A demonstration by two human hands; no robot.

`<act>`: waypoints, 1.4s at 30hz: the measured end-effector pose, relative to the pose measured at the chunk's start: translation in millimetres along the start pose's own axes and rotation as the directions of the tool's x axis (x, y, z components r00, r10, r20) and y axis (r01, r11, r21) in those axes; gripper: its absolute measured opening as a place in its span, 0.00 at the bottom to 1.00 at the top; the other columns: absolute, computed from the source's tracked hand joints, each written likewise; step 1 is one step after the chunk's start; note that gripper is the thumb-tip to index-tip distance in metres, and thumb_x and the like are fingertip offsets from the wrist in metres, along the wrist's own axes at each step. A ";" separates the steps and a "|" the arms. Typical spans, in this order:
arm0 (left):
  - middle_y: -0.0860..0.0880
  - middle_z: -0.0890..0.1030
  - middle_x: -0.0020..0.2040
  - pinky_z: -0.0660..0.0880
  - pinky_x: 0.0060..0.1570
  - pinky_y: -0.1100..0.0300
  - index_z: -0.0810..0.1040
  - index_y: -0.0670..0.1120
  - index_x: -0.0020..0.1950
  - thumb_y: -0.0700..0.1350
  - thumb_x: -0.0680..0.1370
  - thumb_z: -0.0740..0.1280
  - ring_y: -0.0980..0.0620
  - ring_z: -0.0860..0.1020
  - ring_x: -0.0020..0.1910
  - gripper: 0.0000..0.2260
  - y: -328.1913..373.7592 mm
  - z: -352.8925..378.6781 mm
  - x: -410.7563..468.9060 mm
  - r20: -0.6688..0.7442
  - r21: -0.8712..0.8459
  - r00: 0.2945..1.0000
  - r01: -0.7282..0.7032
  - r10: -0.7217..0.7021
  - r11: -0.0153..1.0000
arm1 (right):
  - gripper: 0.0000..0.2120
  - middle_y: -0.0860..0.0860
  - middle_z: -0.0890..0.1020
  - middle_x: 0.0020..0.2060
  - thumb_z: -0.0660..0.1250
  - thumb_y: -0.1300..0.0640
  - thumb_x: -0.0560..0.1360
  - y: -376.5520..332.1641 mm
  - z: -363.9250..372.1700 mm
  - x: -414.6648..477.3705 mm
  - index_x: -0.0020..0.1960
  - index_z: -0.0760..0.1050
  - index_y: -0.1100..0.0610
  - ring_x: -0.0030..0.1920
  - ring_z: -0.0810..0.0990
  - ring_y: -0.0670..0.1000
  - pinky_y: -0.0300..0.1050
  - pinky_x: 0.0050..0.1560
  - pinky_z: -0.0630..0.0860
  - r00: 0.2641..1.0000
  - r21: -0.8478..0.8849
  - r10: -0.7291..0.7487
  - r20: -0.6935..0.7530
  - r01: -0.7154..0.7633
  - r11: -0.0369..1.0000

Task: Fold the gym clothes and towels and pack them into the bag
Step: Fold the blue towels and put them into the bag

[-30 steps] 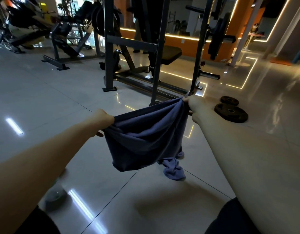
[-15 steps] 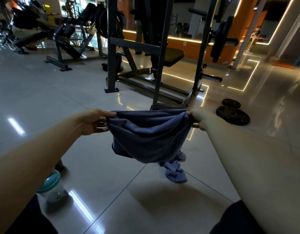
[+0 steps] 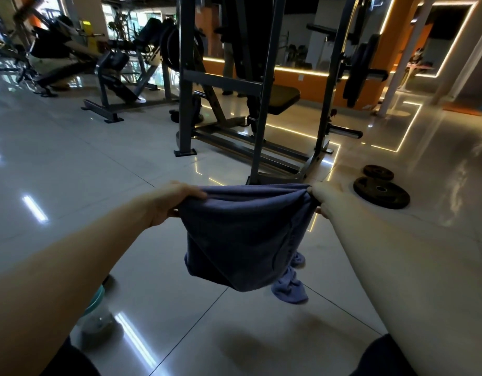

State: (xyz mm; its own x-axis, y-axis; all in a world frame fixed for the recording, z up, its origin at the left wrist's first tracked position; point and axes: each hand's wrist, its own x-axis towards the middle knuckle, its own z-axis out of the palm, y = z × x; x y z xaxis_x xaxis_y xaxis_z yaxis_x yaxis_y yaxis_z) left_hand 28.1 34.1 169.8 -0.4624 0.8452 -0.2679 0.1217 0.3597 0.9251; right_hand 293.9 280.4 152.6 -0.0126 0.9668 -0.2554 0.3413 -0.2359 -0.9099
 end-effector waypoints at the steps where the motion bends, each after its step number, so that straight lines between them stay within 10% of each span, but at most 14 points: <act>1: 0.42 0.82 0.54 0.77 0.46 0.55 0.81 0.43 0.55 0.45 0.75 0.74 0.44 0.80 0.55 0.11 -3.6 -0.5 2.3 -0.064 0.064 0.998 -0.011 0.015 0.998 | 0.18 0.59 0.81 0.52 0.65 0.62 0.72 -0.3 -0.5 0.8 0.62 0.74 0.60 0.50 0.82 0.57 0.55 0.55 0.80 1.000 -0.014 0.007 0.005 -0.007 1.000; 9: 0.46 0.83 0.35 0.80 0.40 0.52 0.78 0.49 0.41 0.44 0.76 0.72 0.47 0.82 0.37 0.05 -7.6 -6.0 2.1 -0.189 0.460 0.873 -0.325 0.449 0.827 | 0.11 0.59 0.83 0.50 0.65 0.66 0.75 4.9 -7.2 -15.1 0.56 0.78 0.61 0.48 0.82 0.56 0.47 0.35 0.77 0.990 -0.109 -0.005 0.141 0.020 0.994; 20: 0.38 0.81 0.45 0.80 0.38 0.52 0.78 0.38 0.46 0.32 0.75 0.68 0.43 0.82 0.42 0.03 -10.6 -23.8 3.6 -0.275 0.282 0.961 0.103 -0.022 0.954 | 0.12 0.55 0.81 0.54 0.66 0.63 0.77 -0.9 -8.5 -24.7 0.60 0.79 0.55 0.56 0.80 0.56 0.49 0.48 0.79 0.926 -0.122 -0.101 0.365 0.155 0.980; 26: 0.37 0.81 0.48 0.83 0.43 0.47 0.76 0.35 0.56 0.34 0.77 0.66 0.41 0.85 0.41 0.08 -13.4 -30.7 -3.4 -0.107 0.064 0.967 0.239 -0.231 0.969 | 0.11 0.59 0.81 0.52 0.63 0.64 0.78 -2.2 -4.7 -20.6 0.59 0.76 0.61 0.51 0.80 0.58 0.49 0.42 0.80 0.981 -0.219 -0.098 0.168 0.135 0.966; 36: 0.41 0.85 0.49 0.84 0.42 0.49 0.83 0.38 0.49 0.32 0.76 0.67 0.45 0.84 0.45 0.07 -22.2 -26.6 -6.7 -0.048 0.554 0.967 0.235 -0.250 0.799 | 0.09 0.56 0.79 0.53 0.65 0.64 0.79 -0.1 -9.2 -25.3 0.56 0.80 0.57 0.57 0.78 0.57 0.51 0.53 0.79 0.930 -0.100 -0.266 0.255 0.299 0.949; 42: 0.38 0.85 0.50 0.83 0.39 0.50 0.82 0.36 0.52 0.33 0.78 0.66 0.44 0.85 0.44 0.07 -39.9 -45.8 3.3 -0.155 0.339 0.959 0.277 -0.237 0.899 | 0.13 0.57 0.82 0.57 0.72 0.61 0.76 -0.6 -25.1 -26.7 0.60 0.80 0.61 0.59 0.80 0.56 0.47 0.51 0.79 0.849 0.053 -0.275 0.452 0.282 0.958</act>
State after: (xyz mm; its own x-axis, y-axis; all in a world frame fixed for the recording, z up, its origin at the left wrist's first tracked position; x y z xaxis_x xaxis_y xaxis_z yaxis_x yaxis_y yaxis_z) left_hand -18.4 4.4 144.3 -0.6084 0.6644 -0.4341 0.2793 0.6912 0.6665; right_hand 317.7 257.2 168.2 -0.5294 0.8406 -0.1147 0.2739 0.0414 -0.9609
